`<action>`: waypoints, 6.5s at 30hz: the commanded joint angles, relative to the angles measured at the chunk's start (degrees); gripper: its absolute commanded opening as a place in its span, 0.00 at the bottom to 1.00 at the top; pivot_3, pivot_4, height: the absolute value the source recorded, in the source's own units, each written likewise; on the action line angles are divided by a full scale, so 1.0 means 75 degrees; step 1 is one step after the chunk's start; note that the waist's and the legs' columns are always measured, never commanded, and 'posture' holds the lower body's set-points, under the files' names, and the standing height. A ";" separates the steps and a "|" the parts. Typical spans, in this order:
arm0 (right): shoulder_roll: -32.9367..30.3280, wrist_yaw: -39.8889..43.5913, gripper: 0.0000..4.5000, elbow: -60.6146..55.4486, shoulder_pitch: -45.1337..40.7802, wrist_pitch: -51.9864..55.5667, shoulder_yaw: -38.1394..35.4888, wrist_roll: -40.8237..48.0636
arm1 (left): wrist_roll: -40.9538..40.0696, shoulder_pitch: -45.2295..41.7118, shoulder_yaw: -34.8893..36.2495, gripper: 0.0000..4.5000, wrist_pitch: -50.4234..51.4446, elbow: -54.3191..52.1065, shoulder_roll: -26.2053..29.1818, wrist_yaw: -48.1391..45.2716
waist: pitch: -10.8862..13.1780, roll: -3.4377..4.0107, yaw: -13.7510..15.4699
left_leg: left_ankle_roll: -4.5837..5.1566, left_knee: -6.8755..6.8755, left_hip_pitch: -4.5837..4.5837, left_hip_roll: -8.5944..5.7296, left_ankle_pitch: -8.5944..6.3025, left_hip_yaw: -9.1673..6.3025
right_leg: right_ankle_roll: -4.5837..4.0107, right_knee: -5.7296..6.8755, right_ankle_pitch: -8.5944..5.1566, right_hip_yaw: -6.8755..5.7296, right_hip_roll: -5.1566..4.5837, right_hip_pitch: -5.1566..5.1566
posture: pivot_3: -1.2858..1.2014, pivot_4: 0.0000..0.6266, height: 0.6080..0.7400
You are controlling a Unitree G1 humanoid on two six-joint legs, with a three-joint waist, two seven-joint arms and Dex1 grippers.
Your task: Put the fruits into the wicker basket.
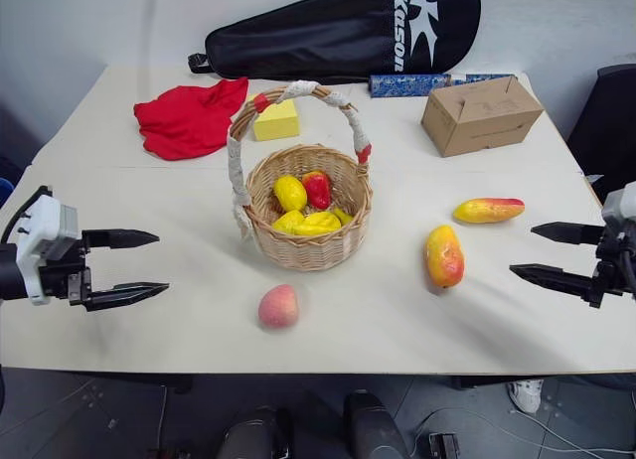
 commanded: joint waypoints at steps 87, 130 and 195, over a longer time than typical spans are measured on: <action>0.0751 -0.1733 1.00 -0.4299 -0.1680 0.1362 0.2018 0.2563 | -0.1932 -0.2202 -0.0889 0.53 0.2636 -0.1865 -0.2263 0.2513 | 0.0001 -0.0017 0.0087 | 0.0008 0.0043 -0.0019 0.0008 -0.0004 -0.0020 | 0.0005 0.0010 0.0002 -0.0013 -0.0001 0.0009 | 0.52 0.24 1.00; 0.2644 -0.7284 1.00 -0.3759 -0.0558 0.2882 0.1841 0.0770 | -0.2370 -0.4387 -0.1480 0.99 0.2350 -0.0910 -0.0695 -0.0287 | 0.0002 -0.0018 0.0045 | -0.0018 0.0058 -0.0015 0.0002 0.0007 -0.0014 | 0.0004 0.0032 0.0000 0.0002 0.0010 -0.0002 | 0.52 0.24 1.00; 0.0602 -0.3510 1.00 0.1099 -0.5143 -0.1330 0.5147 -0.3165 | -0.1847 -0.5273 -0.2004 1.00 0.1638 -0.0193 -0.1221 0.0295 | 0.0007 -0.0011 -0.0274 | -0.0014 0.0133 -0.0229 -0.0004 0.0030 0.0000 | -0.0002 0.0174 -0.0003 0.0023 0.0013 -0.0258 | 0.52 0.24 1.00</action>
